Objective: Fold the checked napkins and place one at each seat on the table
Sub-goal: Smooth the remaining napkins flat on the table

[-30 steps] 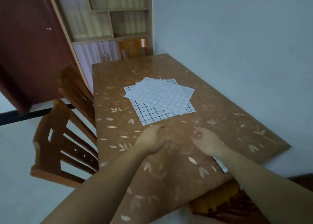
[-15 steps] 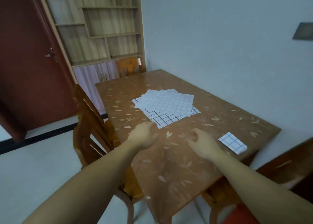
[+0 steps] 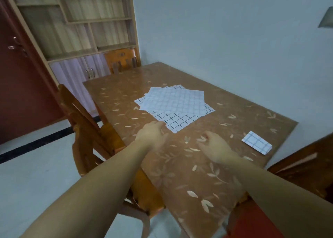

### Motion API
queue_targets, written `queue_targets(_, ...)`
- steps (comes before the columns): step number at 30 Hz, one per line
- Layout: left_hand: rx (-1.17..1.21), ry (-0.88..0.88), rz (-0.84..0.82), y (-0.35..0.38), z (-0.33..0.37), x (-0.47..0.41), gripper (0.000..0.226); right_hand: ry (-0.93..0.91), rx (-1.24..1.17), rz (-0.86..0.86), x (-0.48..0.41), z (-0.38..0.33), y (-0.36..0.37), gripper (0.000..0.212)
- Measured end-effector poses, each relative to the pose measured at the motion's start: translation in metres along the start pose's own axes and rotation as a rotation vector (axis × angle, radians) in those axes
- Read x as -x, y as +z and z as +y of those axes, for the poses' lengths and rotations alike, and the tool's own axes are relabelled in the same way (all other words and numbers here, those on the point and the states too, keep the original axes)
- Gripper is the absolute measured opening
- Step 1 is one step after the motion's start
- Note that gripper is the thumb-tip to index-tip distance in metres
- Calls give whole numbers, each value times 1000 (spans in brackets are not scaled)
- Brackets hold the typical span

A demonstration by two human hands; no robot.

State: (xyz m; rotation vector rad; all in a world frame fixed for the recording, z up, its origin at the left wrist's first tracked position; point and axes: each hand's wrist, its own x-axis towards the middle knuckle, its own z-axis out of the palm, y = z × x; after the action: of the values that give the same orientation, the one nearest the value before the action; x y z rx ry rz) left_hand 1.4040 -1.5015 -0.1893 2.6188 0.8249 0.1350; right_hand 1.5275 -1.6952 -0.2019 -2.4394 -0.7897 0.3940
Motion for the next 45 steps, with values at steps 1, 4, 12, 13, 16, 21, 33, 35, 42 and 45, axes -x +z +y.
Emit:
queue_targets(1, 26, -6, -11, 1, -7, -13, 53, 5, 19, 7, -9, -5, 5, 44)
queue_targets(4, 87, -34, -34, 3, -22, -48, 54, 21, 39, 15, -39, -16, 15, 45)
queue_targets(12, 100, -67, -56, 48, -32, -142, 54, 7, 185, -76, -157, 9, 37, 34)
queue_targets(13, 87, -72, -53, 55, -30, -155, 54, 2, 197, -90, -176, 15, 41, 34)
queue_targets(16, 54, -120, -32, 80, -28, -198, 53, 19, 70, -206, -232, 34, 53, 27)
queue_targets(21, -1, -133, -72, 134, -37, -286, 55, 36, 234, -132, -314, 75, 81, 62)
queue_targets(33, -109, -295, -47, 209, -70, -428, 69, -33, 327, 12, -458, 92, 159, 78)
queue_targets(35, -144, -344, -59, 215, -76, -437, 75, -13, 375, -1, -464, 91, 165, 83)
queue_targets(42, -167, -272, 56, 227, -77, -433, 62, -48, 388, -1, -462, 88, 166, 69)
queue_targets(45, -192, -167, 164, 223, -72, -426, 41, -134, 391, 47, -457, 88, 164, 52)
